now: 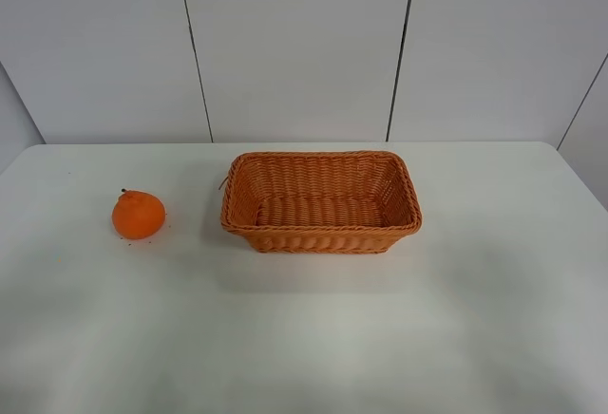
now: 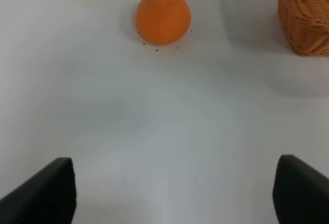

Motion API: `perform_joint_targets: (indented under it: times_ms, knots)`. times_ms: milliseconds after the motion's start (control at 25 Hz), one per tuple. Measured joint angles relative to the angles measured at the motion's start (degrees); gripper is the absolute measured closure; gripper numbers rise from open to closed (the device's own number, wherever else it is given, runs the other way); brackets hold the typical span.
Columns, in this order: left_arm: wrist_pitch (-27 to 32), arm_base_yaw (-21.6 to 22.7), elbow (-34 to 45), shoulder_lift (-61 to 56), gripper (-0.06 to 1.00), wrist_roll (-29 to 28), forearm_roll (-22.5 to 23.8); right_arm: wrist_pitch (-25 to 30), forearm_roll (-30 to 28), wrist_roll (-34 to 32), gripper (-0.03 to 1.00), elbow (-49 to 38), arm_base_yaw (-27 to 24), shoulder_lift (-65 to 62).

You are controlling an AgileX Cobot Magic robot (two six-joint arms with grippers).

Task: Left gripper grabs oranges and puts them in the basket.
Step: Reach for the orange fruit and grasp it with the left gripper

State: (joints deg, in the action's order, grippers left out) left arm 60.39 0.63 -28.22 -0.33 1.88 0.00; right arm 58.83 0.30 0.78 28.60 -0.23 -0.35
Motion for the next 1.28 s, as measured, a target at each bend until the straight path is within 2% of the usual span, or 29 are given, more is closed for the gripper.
perform_joint_targets:
  times_ms: [680,840,1040,1280]
  knots:
    - [-0.06,0.0,0.0,0.0,0.07,0.07,0.0,0.0,0.0,0.0,0.27,0.0,0.0,0.0]
    - [-2.26,0.0,-1.85,0.98,0.07,0.29,0.0,0.0,0.0,0.0,0.27,0.0,0.0,0.0]
    - [-4.28,0.0,-7.91,13.5,0.07,0.28,0.0,0.0,0.0,0.0,0.27,0.0,0.0,0.0]
    - [-8.26,0.0,-14.99,34.57,0.07,0.32,0.0,0.0,0.0,0.0,0.27,0.0,0.0,0.0]
